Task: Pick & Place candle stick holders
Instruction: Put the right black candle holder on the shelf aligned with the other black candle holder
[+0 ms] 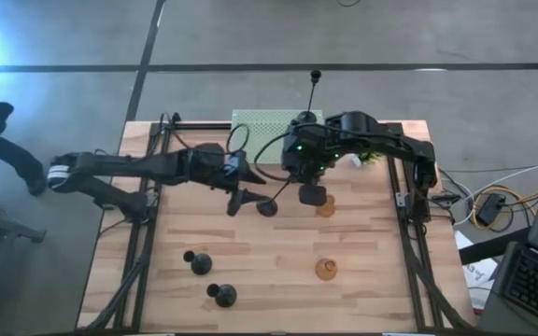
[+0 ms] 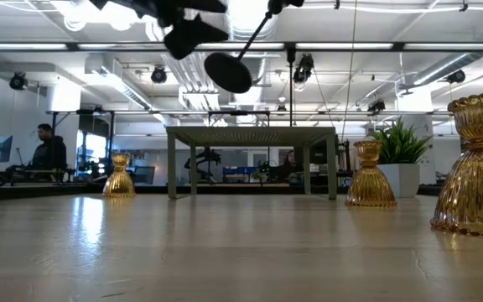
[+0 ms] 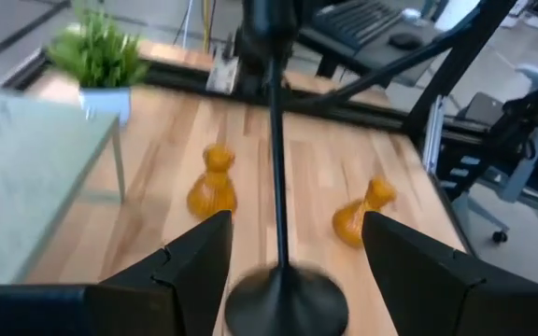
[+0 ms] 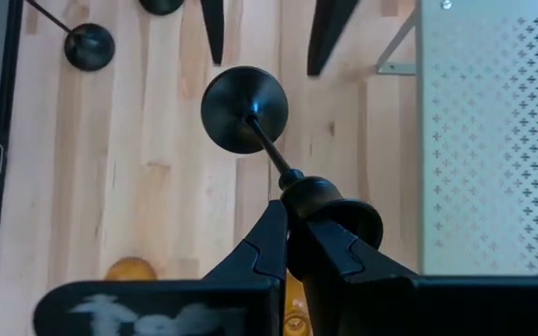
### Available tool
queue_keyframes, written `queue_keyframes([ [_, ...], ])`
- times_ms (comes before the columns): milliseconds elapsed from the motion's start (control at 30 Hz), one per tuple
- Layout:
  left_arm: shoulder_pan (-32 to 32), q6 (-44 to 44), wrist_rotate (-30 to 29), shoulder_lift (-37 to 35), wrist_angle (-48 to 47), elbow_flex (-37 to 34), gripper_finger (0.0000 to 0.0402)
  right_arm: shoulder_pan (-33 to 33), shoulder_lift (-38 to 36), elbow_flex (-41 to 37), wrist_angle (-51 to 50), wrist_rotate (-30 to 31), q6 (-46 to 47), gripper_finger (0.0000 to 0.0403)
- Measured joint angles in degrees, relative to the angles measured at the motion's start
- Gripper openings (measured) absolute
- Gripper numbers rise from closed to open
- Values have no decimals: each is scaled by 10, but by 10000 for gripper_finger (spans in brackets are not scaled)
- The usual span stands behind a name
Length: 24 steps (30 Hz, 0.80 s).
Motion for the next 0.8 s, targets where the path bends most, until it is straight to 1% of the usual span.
queue_keyframes([
  [167, 12, 12, 31, 58, -6, 47, 245, -4, -5, 0, 0, 3, -6, 11],
  [267, 17, 21, 46, 77, -1, 75, 245, -6, -6, 0, 0, 2, -4, 11],
  [400, 23, 25, 51, 103, -5, 101, 245, -7, -7, 0, 0, 3, -9, 11],
  [700, 33, 19, 74, 146, -8, 131, 245, -7, -7, 0, 0, 2, -11, 11],
  [800, 33, 19, 77, 149, -2, 138, 233, -7, -7, 0, -1, 2, -11, 11],
])
